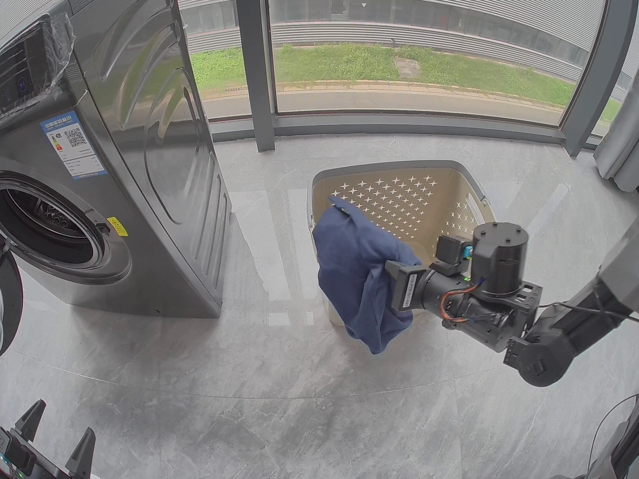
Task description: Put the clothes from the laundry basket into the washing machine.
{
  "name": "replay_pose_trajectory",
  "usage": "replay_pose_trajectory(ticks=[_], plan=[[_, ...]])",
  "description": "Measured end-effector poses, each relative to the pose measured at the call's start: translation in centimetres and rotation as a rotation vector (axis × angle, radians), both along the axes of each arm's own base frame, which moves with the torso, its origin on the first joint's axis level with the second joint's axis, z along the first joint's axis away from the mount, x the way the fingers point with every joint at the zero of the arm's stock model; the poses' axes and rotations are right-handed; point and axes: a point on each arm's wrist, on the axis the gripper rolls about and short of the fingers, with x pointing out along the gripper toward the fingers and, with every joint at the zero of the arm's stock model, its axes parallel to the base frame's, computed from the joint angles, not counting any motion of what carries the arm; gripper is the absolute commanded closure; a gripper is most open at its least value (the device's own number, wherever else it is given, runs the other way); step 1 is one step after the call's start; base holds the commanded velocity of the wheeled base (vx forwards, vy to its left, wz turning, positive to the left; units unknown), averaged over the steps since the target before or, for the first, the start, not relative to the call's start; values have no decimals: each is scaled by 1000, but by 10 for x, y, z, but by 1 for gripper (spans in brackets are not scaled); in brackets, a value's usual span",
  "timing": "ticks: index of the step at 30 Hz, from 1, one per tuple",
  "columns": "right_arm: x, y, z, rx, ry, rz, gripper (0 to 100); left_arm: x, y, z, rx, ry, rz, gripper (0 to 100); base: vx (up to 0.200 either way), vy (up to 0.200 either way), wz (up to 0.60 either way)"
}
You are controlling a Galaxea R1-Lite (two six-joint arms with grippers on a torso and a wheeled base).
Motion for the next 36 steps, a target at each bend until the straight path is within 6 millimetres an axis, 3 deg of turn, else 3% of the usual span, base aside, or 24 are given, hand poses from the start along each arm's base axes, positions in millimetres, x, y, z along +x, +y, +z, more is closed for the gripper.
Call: replay_pose_trajectory(ticks=[8,14,21,26,36], plan=[[-34,-22,54,112,-110,10,100,0,0,0,0,0,0,0,0,0,0],[-61,-35,83,164,-187,37,100,0,0,0,0,2,-6,0,0,0,0],[-78,-41,100,188,-250,60,100,0,0,0,-1,4,-7,0,0,0,0],[-85,-47,110,206,-282,57,100,0,0,0,-3,4,-7,0,-200,0,0],[-89,-53,114,215,-297,47,100,0,0,0,-3,4,-7,0,-20,60,0]])
